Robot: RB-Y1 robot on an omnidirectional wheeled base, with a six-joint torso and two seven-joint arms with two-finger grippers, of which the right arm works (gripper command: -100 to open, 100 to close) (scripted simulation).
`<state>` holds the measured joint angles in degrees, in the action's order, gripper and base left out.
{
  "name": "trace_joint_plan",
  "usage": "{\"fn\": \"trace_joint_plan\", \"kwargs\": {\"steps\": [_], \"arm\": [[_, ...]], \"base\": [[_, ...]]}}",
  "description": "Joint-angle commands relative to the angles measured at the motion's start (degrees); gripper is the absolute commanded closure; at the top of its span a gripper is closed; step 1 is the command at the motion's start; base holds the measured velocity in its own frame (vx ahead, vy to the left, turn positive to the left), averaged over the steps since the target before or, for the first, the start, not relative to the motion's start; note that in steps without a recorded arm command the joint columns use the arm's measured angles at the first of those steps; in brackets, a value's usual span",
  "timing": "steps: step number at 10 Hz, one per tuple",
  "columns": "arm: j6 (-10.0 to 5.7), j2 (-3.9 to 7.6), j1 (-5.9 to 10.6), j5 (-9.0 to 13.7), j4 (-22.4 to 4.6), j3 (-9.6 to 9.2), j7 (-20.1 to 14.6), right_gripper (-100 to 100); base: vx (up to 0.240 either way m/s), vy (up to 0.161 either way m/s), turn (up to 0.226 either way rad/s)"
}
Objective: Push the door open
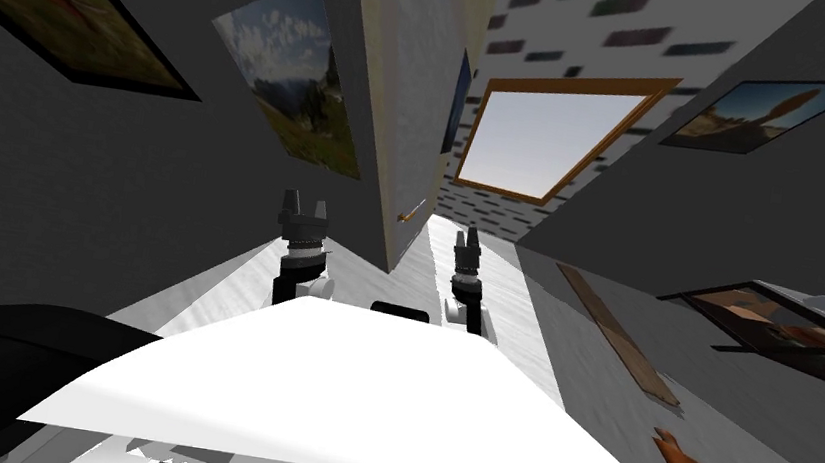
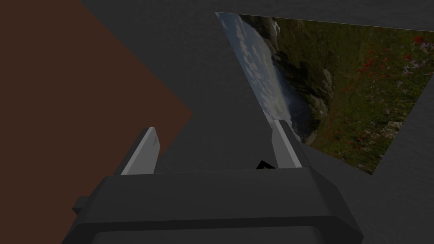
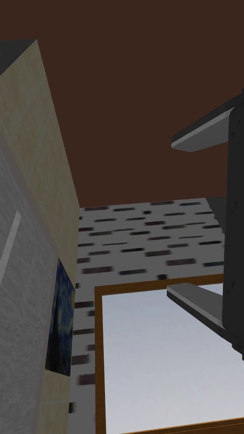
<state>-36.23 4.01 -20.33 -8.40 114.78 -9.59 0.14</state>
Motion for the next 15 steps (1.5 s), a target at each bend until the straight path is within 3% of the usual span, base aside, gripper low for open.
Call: {"fn": "trace_joint_plan", "kwargs": {"steps": [1, 15], "arm": [[-0.24, 0.25, 0.84, -0.16, -2.1, -0.8, -0.44, -100], [-2.51, 1.17, 6.84, -2.28, -20.31, -9.89, -3.66, -100]], "base": [[0.077, -0.084, 0.027], [0.093, -0.093, 0.029]]}}
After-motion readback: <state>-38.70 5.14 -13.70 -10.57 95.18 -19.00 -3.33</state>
